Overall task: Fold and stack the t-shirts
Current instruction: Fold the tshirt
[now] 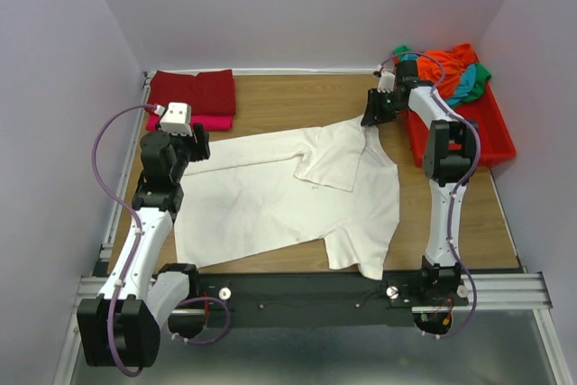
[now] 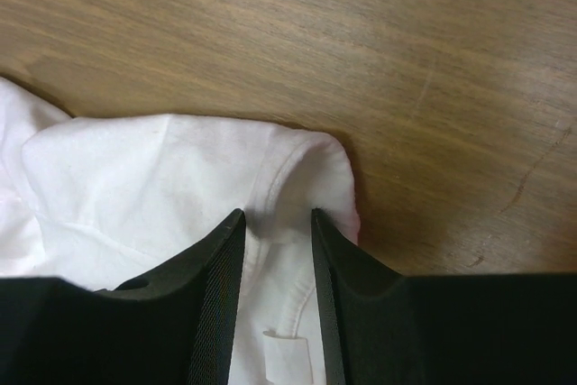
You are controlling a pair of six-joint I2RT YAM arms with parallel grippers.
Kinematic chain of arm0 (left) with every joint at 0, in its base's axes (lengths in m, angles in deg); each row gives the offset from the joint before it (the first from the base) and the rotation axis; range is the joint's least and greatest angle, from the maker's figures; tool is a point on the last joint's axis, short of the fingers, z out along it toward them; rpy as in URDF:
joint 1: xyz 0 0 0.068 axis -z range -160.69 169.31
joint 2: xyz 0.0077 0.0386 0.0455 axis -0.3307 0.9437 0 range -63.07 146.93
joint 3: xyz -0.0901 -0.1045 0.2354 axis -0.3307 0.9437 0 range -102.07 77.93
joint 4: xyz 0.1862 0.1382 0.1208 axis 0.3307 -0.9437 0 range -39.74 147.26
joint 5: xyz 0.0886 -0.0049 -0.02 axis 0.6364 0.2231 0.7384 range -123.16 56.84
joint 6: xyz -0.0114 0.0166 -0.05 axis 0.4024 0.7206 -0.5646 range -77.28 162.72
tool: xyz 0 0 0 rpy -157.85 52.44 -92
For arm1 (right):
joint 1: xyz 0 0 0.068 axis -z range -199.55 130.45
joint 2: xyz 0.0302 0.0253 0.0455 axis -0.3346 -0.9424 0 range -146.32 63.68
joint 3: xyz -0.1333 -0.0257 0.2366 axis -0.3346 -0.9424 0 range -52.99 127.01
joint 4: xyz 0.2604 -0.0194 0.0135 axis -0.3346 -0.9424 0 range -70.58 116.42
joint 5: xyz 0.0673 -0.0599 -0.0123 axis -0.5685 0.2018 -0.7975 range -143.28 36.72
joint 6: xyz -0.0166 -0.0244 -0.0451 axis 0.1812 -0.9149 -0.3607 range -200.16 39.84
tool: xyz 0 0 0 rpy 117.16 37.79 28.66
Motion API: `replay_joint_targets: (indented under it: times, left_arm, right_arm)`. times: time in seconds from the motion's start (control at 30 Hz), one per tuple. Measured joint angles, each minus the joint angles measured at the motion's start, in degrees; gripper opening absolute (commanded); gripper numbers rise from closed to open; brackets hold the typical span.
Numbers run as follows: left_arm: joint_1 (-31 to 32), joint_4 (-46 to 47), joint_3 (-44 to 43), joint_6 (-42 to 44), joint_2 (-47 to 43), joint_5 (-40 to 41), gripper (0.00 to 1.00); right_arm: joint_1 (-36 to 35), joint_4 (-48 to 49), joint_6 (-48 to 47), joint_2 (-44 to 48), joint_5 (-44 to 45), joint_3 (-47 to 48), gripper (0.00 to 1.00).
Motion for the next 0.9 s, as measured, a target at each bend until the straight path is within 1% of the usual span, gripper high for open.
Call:
replay_joint_targets:
  times: [0.37, 0.4, 0.43, 0.47, 0.57, 0.6, 0.63, 0.7, 0.77, 0.8, 0.83, 0.9]
  left_arm:
    - [0.00, 0.00, 0.00, 0.00, 1.20, 0.00, 0.68]
    - [0.00, 0.00, 0.00, 0.00, 1.36, 0.00, 0.68]
    - [0.00, -0.02, 0.00, 0.00, 1.46, 0.00, 0.68]
    - [0.00, -0.02, 0.00, 0.00, 1.55, 0.00, 0.67]
    - [0.00, 0.00, 0.00, 0.00, 1.62, 0.00, 0.65]
    - [0.00, 0.02, 0.00, 0.00, 1.64, 0.00, 0.65]
    - [0.00, 0.00, -0.02, 0.00, 1.70, 0.00, 0.65]
    - [0.00, 0.00, 0.00, -0.02, 2.12, 0.00, 0.63]
    - [0.00, 0.00, -0.02, -0.07, 2.67, 0.00, 0.61]
    - [0.00, -0.02, -0.02, -0.22, 2.89, 0.02, 0.61]
    - [0.00, -0.04, 0.00, -0.35, 3.15, 0.02, 0.59]
    - [0.00, -0.02, 0.00, -0.52, 3.45, 0.04, 0.58]
  right_arm:
    - [0.02, -0.02, 1.07, -0.68, -1.84, 3.39, 0.40]
    - [0.02, 0.00, 1.25, -0.83, -1.86, 3.63, 0.37]
    - [0.02, 0.04, 1.33, -0.96, -1.86, 3.78, 0.37]
    - [0.02, 0.09, 1.55, -1.22, -1.86, 3.89, 0.34]
    - [0.02, 0.09, 1.90, -2.34, -1.88, 3.96, 0.33]
    - [0.02, 0.09, 2.01, -2.89, -1.88, 3.98, 0.30]
    - [0.02, 0.09, 2.23, -3.43, -1.90, 4.00, 0.19]
    - [0.04, 0.11, 2.54, -3.91, -2.23, 4.48, 0.10]
    - [0.04, 0.04, 2.71, -3.93, -1.95, 4.55, 0.03]
    - [0.04, 0.04, 2.82, -3.93, -1.46, 4.59, 0.01]
    - [0.04, 0.09, 2.89, -3.93, -0.79, 4.59, 0.01]
    - [0.04, 0.33, 3.23, -3.89, 0.87, 4.59, 0.01]
